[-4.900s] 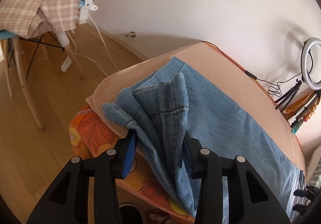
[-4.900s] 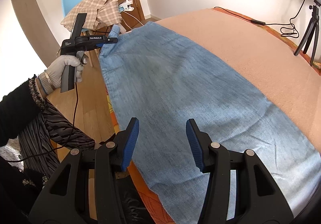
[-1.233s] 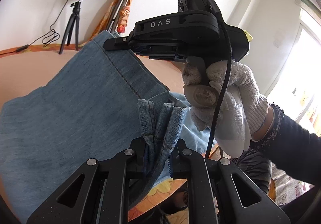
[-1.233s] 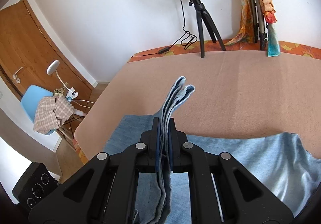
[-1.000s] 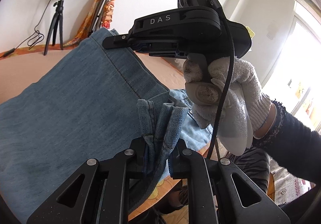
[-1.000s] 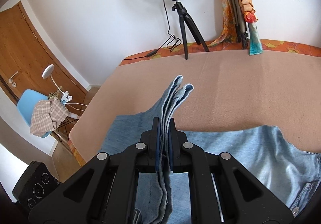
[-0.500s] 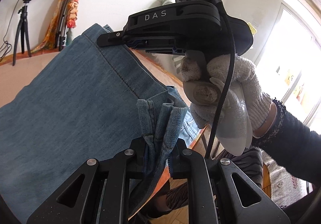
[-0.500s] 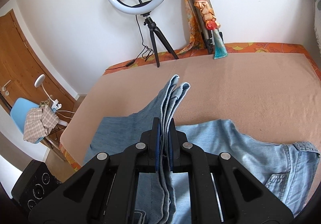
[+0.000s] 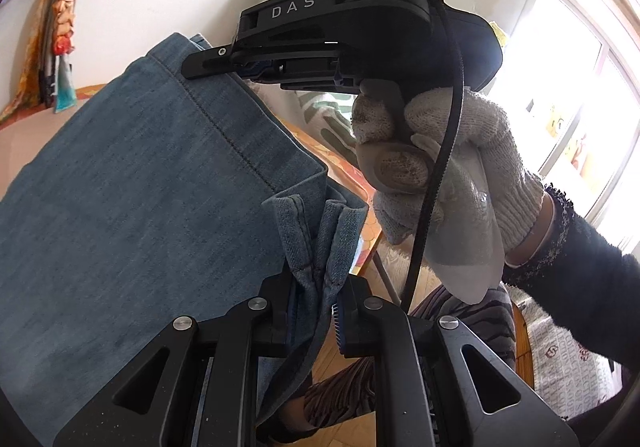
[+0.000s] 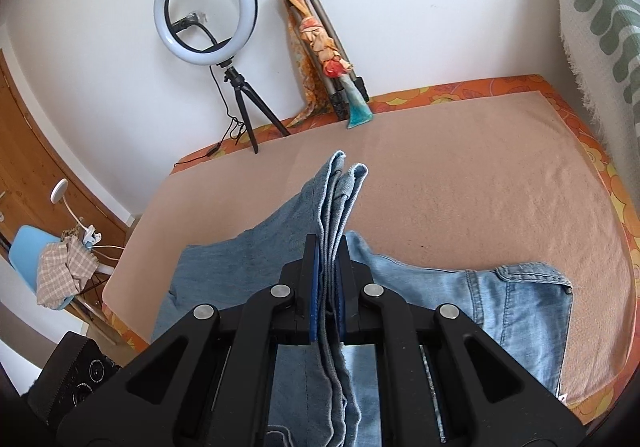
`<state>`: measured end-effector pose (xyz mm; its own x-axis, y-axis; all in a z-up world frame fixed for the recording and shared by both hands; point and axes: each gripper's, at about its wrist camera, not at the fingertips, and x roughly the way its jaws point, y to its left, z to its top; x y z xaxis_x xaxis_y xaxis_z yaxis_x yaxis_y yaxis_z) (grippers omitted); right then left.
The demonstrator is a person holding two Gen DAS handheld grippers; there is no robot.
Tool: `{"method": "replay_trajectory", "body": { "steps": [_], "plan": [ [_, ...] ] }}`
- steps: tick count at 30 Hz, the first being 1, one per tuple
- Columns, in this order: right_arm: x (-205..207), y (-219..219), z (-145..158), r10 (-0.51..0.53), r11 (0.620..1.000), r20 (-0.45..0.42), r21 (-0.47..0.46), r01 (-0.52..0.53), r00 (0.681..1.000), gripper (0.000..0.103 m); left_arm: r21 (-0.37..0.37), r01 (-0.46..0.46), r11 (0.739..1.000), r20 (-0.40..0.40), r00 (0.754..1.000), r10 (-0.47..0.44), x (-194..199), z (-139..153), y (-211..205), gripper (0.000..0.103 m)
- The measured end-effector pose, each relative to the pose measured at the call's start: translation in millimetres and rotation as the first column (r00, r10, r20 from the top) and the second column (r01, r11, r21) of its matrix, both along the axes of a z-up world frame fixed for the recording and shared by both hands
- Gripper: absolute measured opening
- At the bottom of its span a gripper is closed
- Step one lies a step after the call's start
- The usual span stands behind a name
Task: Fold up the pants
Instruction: 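Carry the waistband over the jeans toward the hem with both tools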
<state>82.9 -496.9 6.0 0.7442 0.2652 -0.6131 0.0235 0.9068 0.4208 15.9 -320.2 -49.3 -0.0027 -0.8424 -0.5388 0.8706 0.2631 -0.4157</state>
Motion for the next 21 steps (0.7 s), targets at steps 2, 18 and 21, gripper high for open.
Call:
{"method": "replay_trajectory", "body": {
  "steps": [2, 18, 21],
  "plan": [
    [-6, -11, -3, -0.019, 1.000, -0.002, 0.003, 0.019, 1.000, 0.007, 0.003, 0.019, 1.000, 0.004, 1.000, -0.019, -2, 1, -9, 0.013],
    [-36, -82, -43, -0.127, 0.990, -0.047, 0.047, 0.129, 0.991, 0.007, 0.082, 0.098, 0.992, -0.044, 0.995, -0.094, 12, -22, -61, 0.013],
    [-30, -86, -60, -0.124, 0.990, -0.082, 0.057, 0.128, 0.989, 0.007, 0.100, 0.084, 0.991, -0.052, 0.995, -0.080, 21, -23, -52, 0.013]
  ]
}}
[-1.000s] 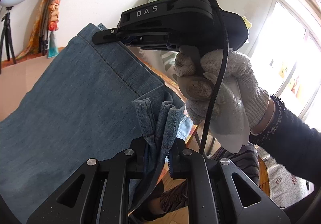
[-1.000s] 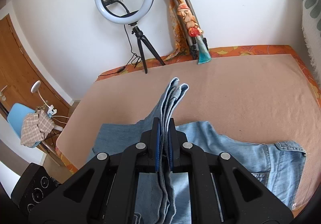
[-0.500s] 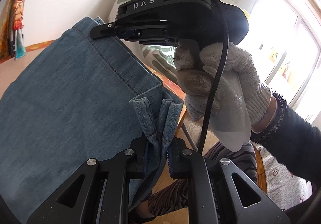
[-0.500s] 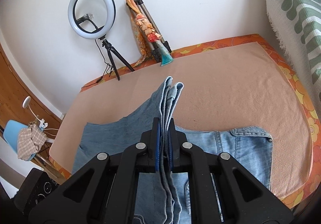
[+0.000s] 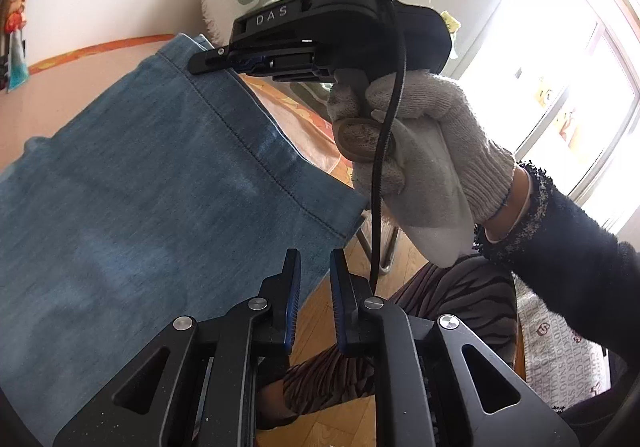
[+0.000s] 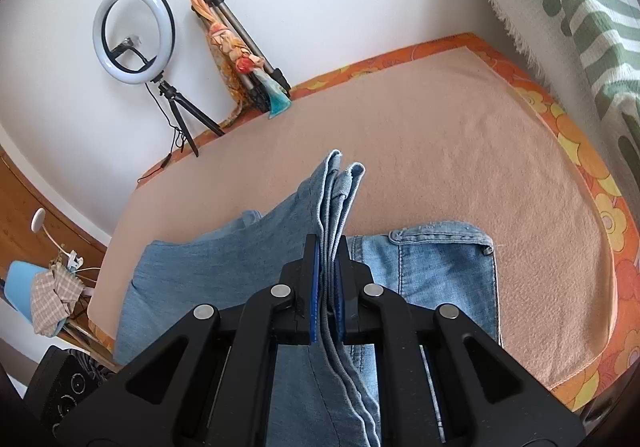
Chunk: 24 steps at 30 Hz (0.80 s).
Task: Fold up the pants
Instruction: 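Carry the waistband over the jeans toward the hem with both tools, then lay the waistband down on the hem and open both tools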
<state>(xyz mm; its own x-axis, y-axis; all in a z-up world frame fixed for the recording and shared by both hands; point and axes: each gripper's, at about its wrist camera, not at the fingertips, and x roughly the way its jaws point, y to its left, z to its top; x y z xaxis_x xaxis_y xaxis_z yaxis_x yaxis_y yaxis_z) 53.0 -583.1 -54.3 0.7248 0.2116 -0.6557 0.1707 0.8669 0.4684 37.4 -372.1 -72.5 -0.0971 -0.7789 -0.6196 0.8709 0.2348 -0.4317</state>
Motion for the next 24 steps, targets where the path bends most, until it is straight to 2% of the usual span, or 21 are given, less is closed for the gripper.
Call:
{"method": "replay_trajectory", "body": {
  "steps": [4, 6, 11, 14, 16, 19, 23, 24],
  "plan": [
    [4, -9, -19, -0.017, 1.000, -0.031, 0.004, 0.017, 0.999, 0.007, 0.006, -0.050, 0.999, 0.030, 0.998, 0.050, 12, 11, 23, 0.013],
    [4, -14, -27, -0.023, 1.000, -0.042, 0.006, 0.023, 0.999, 0.007, 0.006, -0.088, 0.996, 0.042, 0.995, 0.088, 14, 15, 37, 0.018],
    [11, -15, -40, -0.019, 1.000, -0.080, -0.023, 0.018, 0.997, 0.007, 0.007, -0.203, 0.979, 0.067, 0.977, 0.202, 15, 29, 78, 0.022],
    [15, -14, -44, -0.014, 0.999, -0.094, -0.031, 0.011, 0.995, 0.007, 0.002, -0.276, 0.961, 0.077, 0.958, 0.275, 11, 33, 110, 0.030],
    [16, -14, -46, -0.015, 0.999, -0.101, -0.037, 0.011, 0.995, 0.007, 0.011, -0.324, 0.946, 0.091, 0.942, 0.322, 4, 34, 134, 0.046],
    [17, -14, -49, -0.019, 0.999, -0.110, -0.044, 0.014, 0.994, 0.007, 0.031, -0.382, 0.923, 0.105, 0.920, 0.378, -5, 42, 165, 0.047],
    [19, -11, -53, -0.024, 0.996, -0.135, -0.085, 0.013, 0.991, 0.008, 0.052, -0.471, 0.881, 0.113, 0.879, 0.463, -6, 45, 211, 0.047],
    [20, -10, -54, -0.027, 0.995, -0.147, -0.103, 0.012, 0.989, 0.010, 0.055, -0.494, 0.868, 0.114, 0.867, 0.486, -5, 45, 222, 0.051]
  ]
}}
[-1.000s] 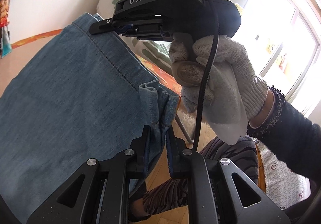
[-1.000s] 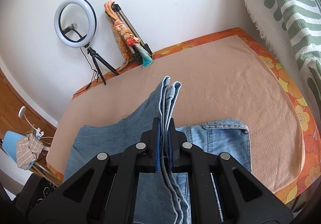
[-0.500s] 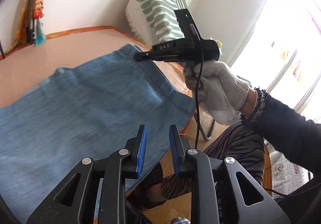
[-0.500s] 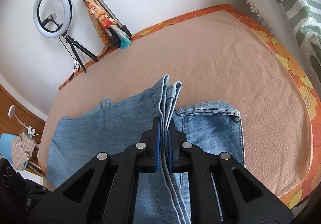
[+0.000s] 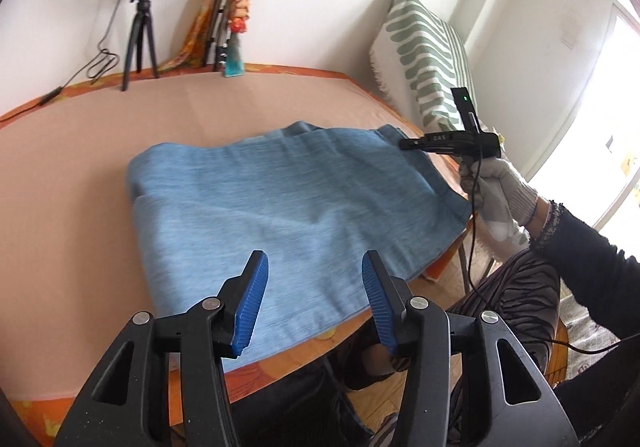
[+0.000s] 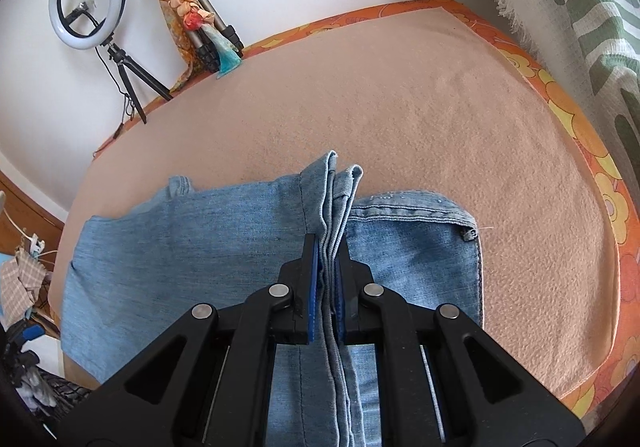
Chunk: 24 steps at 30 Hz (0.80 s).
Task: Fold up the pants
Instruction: 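Lay the waistband down on the hem and open both tools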
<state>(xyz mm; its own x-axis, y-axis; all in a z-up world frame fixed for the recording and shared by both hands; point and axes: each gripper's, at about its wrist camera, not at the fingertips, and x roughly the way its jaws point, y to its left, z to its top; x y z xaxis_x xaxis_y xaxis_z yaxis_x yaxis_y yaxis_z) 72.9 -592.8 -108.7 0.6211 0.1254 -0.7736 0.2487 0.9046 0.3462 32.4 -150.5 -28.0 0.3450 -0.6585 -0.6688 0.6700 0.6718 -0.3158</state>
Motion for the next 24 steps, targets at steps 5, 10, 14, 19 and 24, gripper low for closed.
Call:
{"method": "replay_trajectory", "body": {
  "steps": [5, 10, 14, 19, 24],
  "plan": [
    [-1, 8, 10, -0.048, 0.990, -0.051, -0.132, 0.041, 0.998, 0.031, 0.016, -0.094, 0.995, -0.020, 0.995, 0.095, 3, -11, 42, 0.055],
    [-2, 37, 51, 0.018, 0.983, 0.037, -0.182, -0.011, 0.999, 0.038, 0.061, -0.074, 0.995, -0.029, 0.997, 0.076, 2, -28, 57, 0.055],
    [10, 76, 80, 0.144, 0.981, 0.111, -0.143, -0.128, 0.983, 0.049, 0.153, -0.012, 0.988, -0.016, 1.000, 0.015, -5, -45, 54, 0.055],
    [37, 133, 100, 0.324, 0.946, 0.169, -0.062, -0.319, 0.931, 0.061, 0.259, -0.001, 0.966, 0.051, 0.999, -0.013, -13, -59, 54, 0.055],
    [76, 184, 98, 0.452, 0.889, 0.162, 0.003, -0.458, 0.877, 0.065, 0.298, -0.007, 0.954, 0.113, 0.993, -0.028, -16, -63, 51, 0.055]
  ]
}}
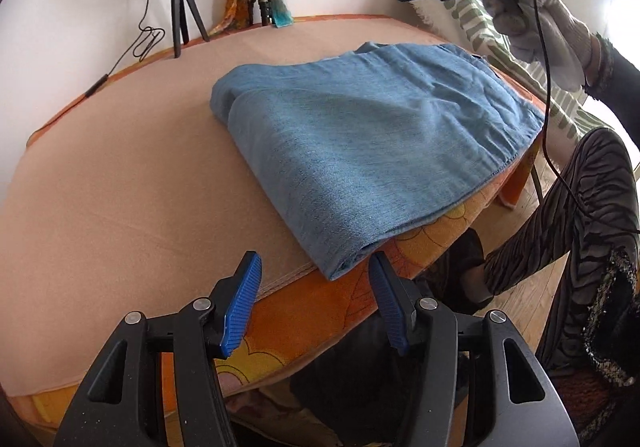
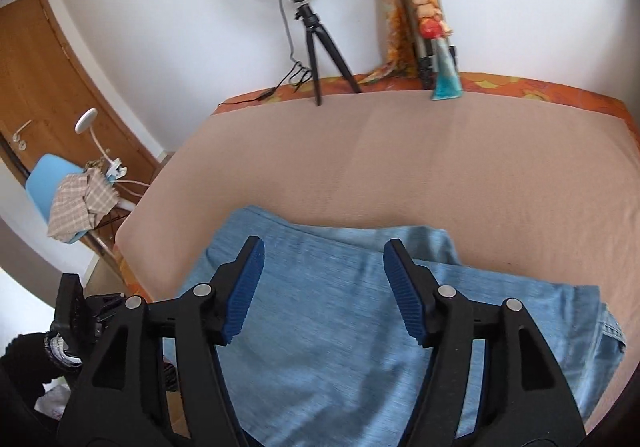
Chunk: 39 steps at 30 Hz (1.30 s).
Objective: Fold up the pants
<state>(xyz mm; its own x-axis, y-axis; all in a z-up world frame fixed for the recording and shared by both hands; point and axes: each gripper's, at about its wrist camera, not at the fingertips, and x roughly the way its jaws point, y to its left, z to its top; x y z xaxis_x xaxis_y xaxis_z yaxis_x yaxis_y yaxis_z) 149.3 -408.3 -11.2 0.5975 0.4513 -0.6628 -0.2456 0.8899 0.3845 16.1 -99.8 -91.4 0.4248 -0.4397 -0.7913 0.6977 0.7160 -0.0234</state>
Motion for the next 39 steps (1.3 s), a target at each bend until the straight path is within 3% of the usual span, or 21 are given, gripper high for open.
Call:
{"method": "replay_trajectory", "body": {
  "steps": [7, 11, 14, 16, 19, 24, 29, 31, 32, 33, 34, 36, 39],
  "plan": [
    [42, 61, -10, 0.160, 0.986, -0.004, -0.041, -0.161, 0.987, 0.068, 0.019, -0.021, 1.000, 0.075, 0.997, 0.019, -2, -2, 1, 0.055],
    [70, 91, -17, 0.236, 0.972, -0.046, 0.002, -0.236, 0.971, 0.070, 0.009, -0.015, 1.000, 0.087, 0.996, 0.014, 2, -4, -8, 0.055],
    [93, 114, -23, 0.279, 0.959, -0.085, -0.022, -0.282, 0.956, 0.070, 0.021, 0.006, 1.000, 0.114, 0.993, -0.008, 3, -5, -15, 0.055],
    [106, 129, -28, 0.317, 0.946, -0.118, -0.034, -0.323, 0.941, 0.070, 0.023, 0.030, 0.999, 0.128, 0.991, -0.033, 3, -4, -16, 0.053],
    [125, 153, -42, 0.380, 0.918, -0.179, -0.043, -0.393, 0.907, 0.070, 0.008, 0.067, 0.998, 0.120, 0.990, -0.067, 5, -4, -15, 0.041],
    [152, 185, -78, 0.433, 0.877, -0.285, -0.089, -0.473, 0.855, 0.070, 0.010, 0.085, 0.996, 0.104, 0.991, -0.086, 6, -9, -16, 0.036],
    [156, 199, -100, 0.476, 0.848, -0.352, -0.058, -0.526, 0.806, 0.069, -0.003, 0.054, 0.999, 0.083, 0.995, -0.053, 17, -11, -16, 0.040],
    [151, 203, -99, 0.492, 0.838, -0.349, -0.060, -0.543, 0.797, 0.060, -0.005, 0.036, 0.999, 0.076, 0.997, -0.036, 21, -14, -17, 0.044],
    [148, 205, -98, 0.495, 0.833, -0.350, -0.068, -0.549, 0.795, 0.046, -0.021, 0.045, 0.999, 0.063, 0.997, -0.043, 22, -14, -17, 0.044],
    [144, 206, -97, 0.495, 0.829, -0.348, -0.084, -0.553, 0.796, 0.030, -0.036, 0.061, 0.997, 0.049, 0.997, -0.059, 21, -14, -17, 0.038],
    [141, 206, -96, 0.489, 0.829, -0.345, -0.102, -0.550, 0.801, 0.025, -0.035, 0.073, 0.997, 0.053, 0.996, -0.071, 19, -13, -18, 0.027],
    [135, 206, -90, 0.478, 0.831, -0.332, -0.128, -0.541, 0.813, 0.014, -0.035, 0.095, 0.995, 0.075, 0.993, -0.092, 13, -9, -18, 0.016],
    [124, 201, -74, 0.457, 0.847, -0.280, -0.153, -0.509, 0.844, 0.009, -0.073, 0.089, 0.993, 0.072, 0.994, -0.084, 8, -4, -10, 0.013]
  ]
}}
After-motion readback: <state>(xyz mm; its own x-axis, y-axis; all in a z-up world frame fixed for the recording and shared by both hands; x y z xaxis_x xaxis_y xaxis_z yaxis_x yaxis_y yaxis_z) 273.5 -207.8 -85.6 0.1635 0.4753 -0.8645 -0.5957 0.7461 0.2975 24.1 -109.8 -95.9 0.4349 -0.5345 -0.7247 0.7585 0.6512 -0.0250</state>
